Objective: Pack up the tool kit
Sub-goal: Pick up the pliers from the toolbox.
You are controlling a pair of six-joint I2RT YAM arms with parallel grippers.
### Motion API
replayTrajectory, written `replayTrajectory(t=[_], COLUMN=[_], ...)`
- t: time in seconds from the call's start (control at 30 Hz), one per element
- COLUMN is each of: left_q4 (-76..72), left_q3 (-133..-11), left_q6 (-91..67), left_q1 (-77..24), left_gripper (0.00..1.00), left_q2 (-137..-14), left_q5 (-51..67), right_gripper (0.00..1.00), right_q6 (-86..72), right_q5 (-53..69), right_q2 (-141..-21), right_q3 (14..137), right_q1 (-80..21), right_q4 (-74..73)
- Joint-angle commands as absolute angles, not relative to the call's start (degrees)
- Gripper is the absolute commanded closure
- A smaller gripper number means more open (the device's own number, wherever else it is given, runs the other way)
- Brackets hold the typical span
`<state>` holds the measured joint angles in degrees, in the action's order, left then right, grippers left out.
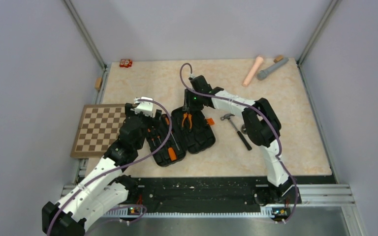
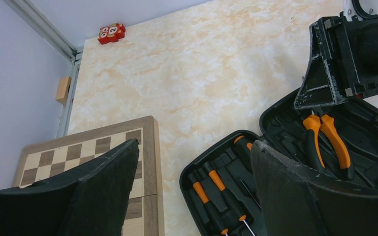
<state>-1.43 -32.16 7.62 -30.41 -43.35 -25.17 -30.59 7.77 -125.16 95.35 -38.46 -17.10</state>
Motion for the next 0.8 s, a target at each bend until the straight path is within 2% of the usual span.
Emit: replayTrajectory(t=[0.0,0.2,0.3,0.53,0.6,0.77], left_q4=[-4.8,-4.9,-5.0,-5.3,-5.3,-5.3], left_q3=[-32.2,-32.2,-32.1,-31.8,-31.8,-31.7], left_q6=[8.3,8.5,8.7,9.1,9.1,9.3], left_q1=[-30.2,-30.3,-30.2,-30.2,-30.2,-30.2], left_gripper=[0.12,0.13,0.13,0.13,0.13,0.13], left_q2=[-42.2,-42.1,-42.2,-42.3,-42.3,-42.1], left_q5=[-25.3,-25.2,-25.2,-25.3,-25.3,-25.5], right_gripper=[0.57,0.59,0.66,0.96,1.0,1.0], right_q6=[-28.9,-26.5,-24.9,-22.3,-20.8,-13.6], right_q5=[6.5,0.9,0.3,1.6,1.8,3.6], right_q2=[-127.8,-129.0,-128.9,-121.8,-118.7,-111.3], right_q3=[99.5,100.6,101.5,103.2,103.4,102.5], right_q1=[-40.3,-41.7,-42.4,-42.8,-42.8,-42.8], right_q4=[-21.6,-25.8,-26.7,-26.0,-25.8,-26.3])
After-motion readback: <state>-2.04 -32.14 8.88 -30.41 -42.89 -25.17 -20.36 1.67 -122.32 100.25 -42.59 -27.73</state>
